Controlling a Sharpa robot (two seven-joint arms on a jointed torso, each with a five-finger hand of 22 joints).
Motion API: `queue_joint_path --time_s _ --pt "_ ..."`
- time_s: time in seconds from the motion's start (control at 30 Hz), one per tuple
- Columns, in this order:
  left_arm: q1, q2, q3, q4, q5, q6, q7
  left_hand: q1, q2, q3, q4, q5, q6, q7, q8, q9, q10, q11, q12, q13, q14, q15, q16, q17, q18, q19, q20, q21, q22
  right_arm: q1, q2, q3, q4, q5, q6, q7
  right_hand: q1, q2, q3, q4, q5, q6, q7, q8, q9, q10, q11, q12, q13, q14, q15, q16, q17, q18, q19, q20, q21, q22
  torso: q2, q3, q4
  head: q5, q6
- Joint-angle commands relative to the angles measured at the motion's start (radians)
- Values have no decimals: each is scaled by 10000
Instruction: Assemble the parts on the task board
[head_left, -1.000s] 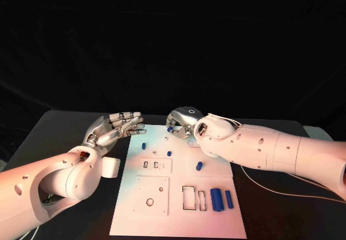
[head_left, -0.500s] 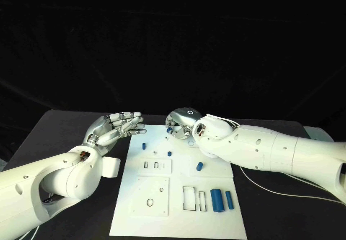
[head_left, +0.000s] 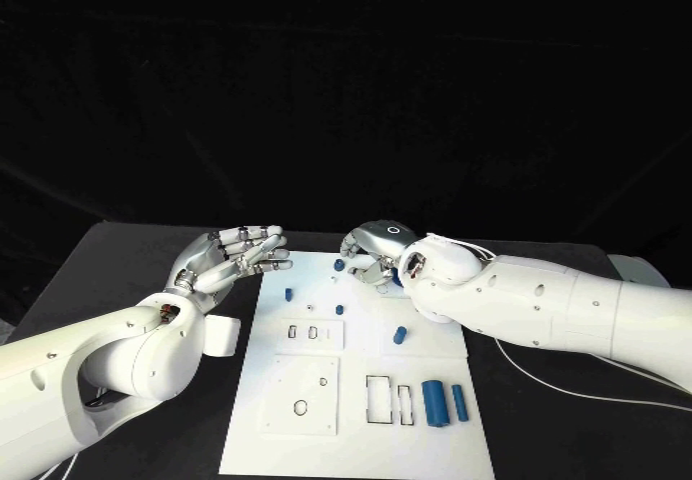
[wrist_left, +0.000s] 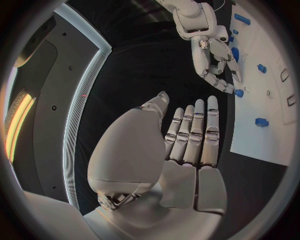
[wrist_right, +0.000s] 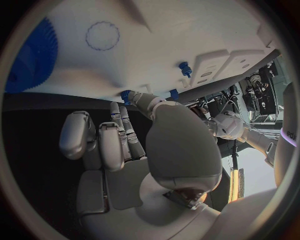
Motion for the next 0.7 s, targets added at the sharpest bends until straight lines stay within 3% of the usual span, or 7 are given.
queue_joint_path --time_s 0.03,0.33,0.47,0.5,0.53,0.57,0.7 --pt "16 -1 8 9 -26 171 46 -71 41 45 2 8 41 299 -41 -15 28 24 -53 -10 27 20 -59 11 56 75 17 -40 -10 73 -513 9 550 -75 -651 -276 -31 -35 -64 17 33 97 -9 64 26 160 -33 95 19 323 -4 39 9 -9 104 -14 90 119 11 15 -61 -4 41" --pt "15 -50 5 28 -6 212 41 -68 40 68 -18 7 49 296 -51 -19 42 25 -80 -8 28 23 -79 20 55 80 18 -49 -23 241 -2514 43 2041 1126 -684 -115 -400 -197 -264 414 53 258 -162 2 77 2185 -409 1044 365 538 -293 480 830 -222 650 -252 826 1131 -34 31 -229 -62 89" --pt "15 -78 5 42 -5 245 35 -68 40 68 -18 7 49 296 -51 -19 42 25 -80 -8 28 23 -79 20 55 80 18 -49 -23 254 -3034 45 2295 1726 -220 -427 -391 -343 -1088 627 -636 408 -531 205 239 3610 -849 2947 2010 520 -669 503 848 -676 1612 -603 2325 3156 -36 60 -271 -30 121" --pt "14 -81 5 41 -5 250 34 -68 40 68 -18 7 49 296 -51 -19 42 25 -80 -8 28 23 -79 20 55 80 18 -49 -23 256 -3119 45 2328 1816 -102 -502 -373 -324 -1237 672 -715 444 -573 294 297 3886 -892 5070 4195 533 -653 515 869 -707 1674 -670 2427 3299 -38 69 -276 -44 128" --pt "14 -84 4 39 -5 255 33 -68 40 68 -18 7 49 296 -51 -19 42 25 -80 -8 28 23 -79 20 55 80 18 -49 -23 257 -3204 45 2354 1905 59 -594 -28 -77 -1714 917 -587 237 -697 599 532 3778 -971 10484 9866 661 -877 772 1375 -785 1804 -508 2639 3597 -42 73 -285 -32 118" --pt "14 -87 4 37 -5 259 32 -68 40 68 -18 7 49 296 -51 -19 42 25 -80 -8 28 23 -79 20 55 80 18 -49 -23 256 -3270 45 2365 1976 209 -673 -170 44 -2040 1312 -685 114 -411 769 629 3941 -779 11994 11520 697 -627 890 1688 -813 1878 -605 2742 3748 -47 78 -288 -29 114" --pt "13 -98 4 31 -5 268 30 -68 41 72 -21 7 52 293 -51 -19 47 24 -84 -7 31 22 -81 22 55 81 18 -50 -24 233 -3363 42 2353 2090 662 -930 58 -5 -2674 1635 -578 -173 -443 988 726 4581 -683 13640 13329 854 -505 1229 2517 -851 1959 -491 2845 3895 -40 64 -276 -45 114"
